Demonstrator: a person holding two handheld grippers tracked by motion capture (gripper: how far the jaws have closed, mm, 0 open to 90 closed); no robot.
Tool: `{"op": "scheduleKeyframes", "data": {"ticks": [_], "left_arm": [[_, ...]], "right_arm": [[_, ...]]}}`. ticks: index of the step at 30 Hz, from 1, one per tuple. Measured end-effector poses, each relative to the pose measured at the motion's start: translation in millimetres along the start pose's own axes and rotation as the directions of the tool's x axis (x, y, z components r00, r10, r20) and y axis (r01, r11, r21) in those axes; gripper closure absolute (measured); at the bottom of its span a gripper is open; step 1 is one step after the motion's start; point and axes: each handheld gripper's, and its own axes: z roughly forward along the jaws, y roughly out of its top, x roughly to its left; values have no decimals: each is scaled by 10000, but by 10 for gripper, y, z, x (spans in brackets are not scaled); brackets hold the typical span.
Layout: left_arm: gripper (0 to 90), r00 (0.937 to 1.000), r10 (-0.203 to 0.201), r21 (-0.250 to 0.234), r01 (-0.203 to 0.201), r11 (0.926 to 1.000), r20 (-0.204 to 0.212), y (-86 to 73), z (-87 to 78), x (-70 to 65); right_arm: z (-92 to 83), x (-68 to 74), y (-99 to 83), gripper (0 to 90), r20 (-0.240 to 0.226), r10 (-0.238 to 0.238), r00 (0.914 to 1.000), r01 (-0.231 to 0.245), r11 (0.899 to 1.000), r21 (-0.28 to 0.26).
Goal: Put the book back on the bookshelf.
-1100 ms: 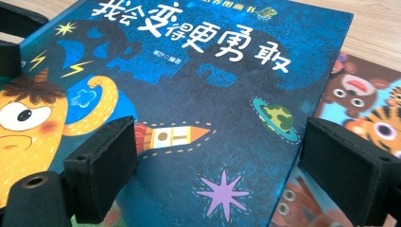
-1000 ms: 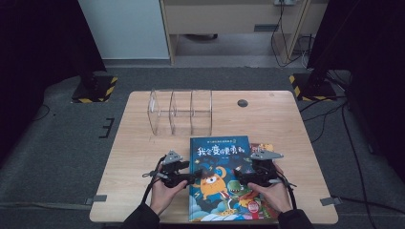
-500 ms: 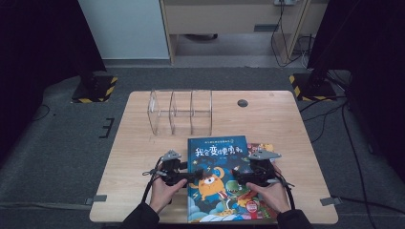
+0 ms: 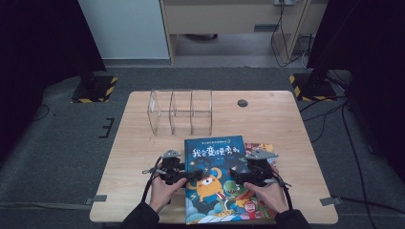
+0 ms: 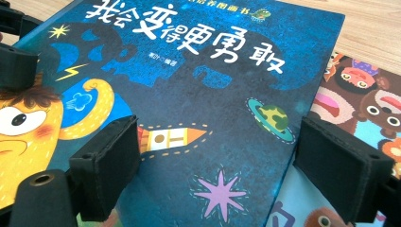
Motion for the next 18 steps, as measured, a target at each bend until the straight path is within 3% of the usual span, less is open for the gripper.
{"op": "scheduleKeyframes", "data": {"ticks": [8,18], "left_arm": [[205,9987,361,-149,-367,9992,-356,67,-103,-90],[280,9978,495,-570,-519,9970,-434,138,-255,-149]], "right_arm": [[0,-18,2,154,-278,345,9990,-350,9993,-164],[-2,-36,1,153,-743,849,9936,-879,9954,-381]]}}
